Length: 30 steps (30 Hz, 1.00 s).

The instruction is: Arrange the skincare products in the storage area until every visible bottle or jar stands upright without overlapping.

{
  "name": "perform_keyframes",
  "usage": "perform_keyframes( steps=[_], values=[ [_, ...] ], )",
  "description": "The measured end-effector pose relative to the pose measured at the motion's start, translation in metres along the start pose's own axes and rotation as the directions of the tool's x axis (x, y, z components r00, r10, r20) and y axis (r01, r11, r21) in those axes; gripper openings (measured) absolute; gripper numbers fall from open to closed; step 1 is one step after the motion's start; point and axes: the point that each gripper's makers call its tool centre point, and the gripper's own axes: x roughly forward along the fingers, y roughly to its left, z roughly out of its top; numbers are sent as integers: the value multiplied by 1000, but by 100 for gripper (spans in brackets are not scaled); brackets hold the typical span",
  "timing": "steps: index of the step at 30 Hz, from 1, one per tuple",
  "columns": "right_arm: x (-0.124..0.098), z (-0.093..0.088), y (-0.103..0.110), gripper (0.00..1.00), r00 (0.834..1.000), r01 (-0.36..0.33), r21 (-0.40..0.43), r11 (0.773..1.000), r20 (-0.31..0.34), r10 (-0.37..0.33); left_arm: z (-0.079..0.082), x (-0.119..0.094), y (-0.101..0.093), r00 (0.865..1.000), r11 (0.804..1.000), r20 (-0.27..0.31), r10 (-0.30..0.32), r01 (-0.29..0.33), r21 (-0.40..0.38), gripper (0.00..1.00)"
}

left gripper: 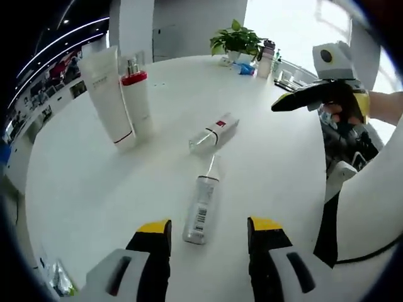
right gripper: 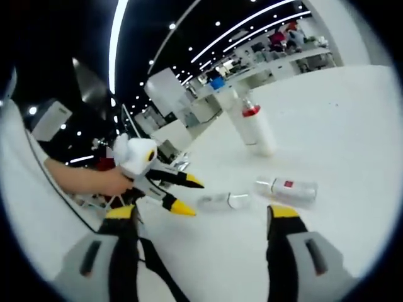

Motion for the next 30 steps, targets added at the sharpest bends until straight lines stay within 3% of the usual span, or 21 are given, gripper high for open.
perform_keyframes(
  steps=[4,11,18,23,30],
  values=[
    [-1,-1,2,81,1000,-2,-1,1000,-8,1,-5,15,3,996,994,-83,15,-6,109,47],
    [-4,-3,3,81,1000,0,-9,1000,-26,0,-9,29,4,989,986,-146,32,-7,166,38],
    [-6,-4,4,80,999,1,-14,1000,-43,-2,-13,38,1,982,979,-185,34,4,201,33],
    [-3,-3,5,80,999,0,-17,1000,-50,-1,-8,40,-2,983,983,-180,17,17,185,25],
    [3,-6,8,79,998,-10,-22,1000,-67,8,-8,40,-5,984,986,-180,11,20,167,21]
  ],
)
